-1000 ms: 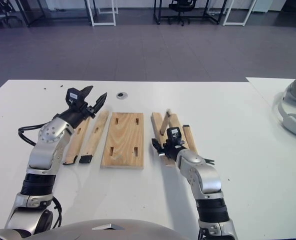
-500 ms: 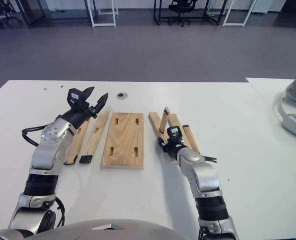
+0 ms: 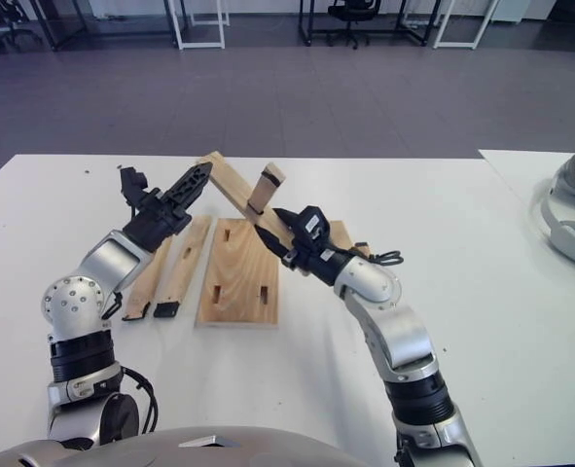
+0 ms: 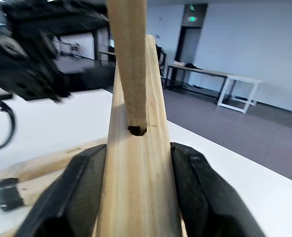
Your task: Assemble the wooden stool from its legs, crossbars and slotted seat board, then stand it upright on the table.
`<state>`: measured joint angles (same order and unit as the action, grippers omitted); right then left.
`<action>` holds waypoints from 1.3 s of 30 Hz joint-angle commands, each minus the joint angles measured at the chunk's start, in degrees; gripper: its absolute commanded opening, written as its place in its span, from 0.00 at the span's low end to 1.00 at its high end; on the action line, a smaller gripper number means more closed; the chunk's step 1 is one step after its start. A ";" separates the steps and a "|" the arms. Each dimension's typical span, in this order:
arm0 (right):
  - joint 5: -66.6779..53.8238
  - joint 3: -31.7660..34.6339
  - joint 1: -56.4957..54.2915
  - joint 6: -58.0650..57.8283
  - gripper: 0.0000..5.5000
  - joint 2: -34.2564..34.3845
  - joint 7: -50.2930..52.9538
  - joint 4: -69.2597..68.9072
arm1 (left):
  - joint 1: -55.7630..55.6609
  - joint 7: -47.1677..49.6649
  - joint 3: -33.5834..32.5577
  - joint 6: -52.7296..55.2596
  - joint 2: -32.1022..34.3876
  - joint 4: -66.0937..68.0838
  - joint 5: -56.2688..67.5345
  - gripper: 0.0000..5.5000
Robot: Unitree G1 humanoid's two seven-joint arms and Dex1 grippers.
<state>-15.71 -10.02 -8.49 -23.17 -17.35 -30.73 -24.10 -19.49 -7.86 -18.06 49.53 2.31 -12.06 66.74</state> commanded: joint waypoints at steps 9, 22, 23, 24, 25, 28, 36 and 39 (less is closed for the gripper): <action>2.82 -2.09 0.40 4.97 0.37 -1.39 -1.36 0.35 | 0.60 3.74 1.87 -0.59 -1.14 -1.27 3.81 0.33; 8.29 -3.67 5.74 8.42 0.57 -4.25 -1.00 2.50 | 16.45 10.43 4.84 -10.26 -3.91 -17.19 -4.22 0.18; 8.81 -3.16 7.01 8.69 0.57 -4.85 -0.83 2.89 | 20.57 10.25 5.48 -10.47 -2.44 -21.04 -6.04 0.18; 9.69 -2.46 8.57 8.79 0.57 -5.48 -0.08 3.47 | 24.08 10.48 5.68 -10.74 -1.06 -24.76 -7.58 0.18; 10.80 -2.00 10.13 9.41 0.57 -6.10 0.62 4.43 | 27.59 10.67 6.12 -11.50 -0.12 -28.66 -9.43 0.18; 13.53 -1.35 12.62 11.47 0.57 -6.72 2.47 7.99 | 32.64 13.66 3.36 -13.75 0.92 -34.84 -10.20 0.18; 15.95 -1.18 13.68 13.45 0.57 -5.38 4.87 11.08 | 35.73 15.27 4.12 -15.41 4.29 -34.23 -16.83 0.18; 16.52 -2.07 14.17 13.40 0.57 -4.39 5.43 10.77 | 36.96 18.02 5.00 -15.01 3.31 -36.02 -13.92 0.18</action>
<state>0.25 -11.55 5.04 -10.03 -22.35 -25.69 -13.56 16.11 7.94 -13.79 33.02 5.85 -47.47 51.45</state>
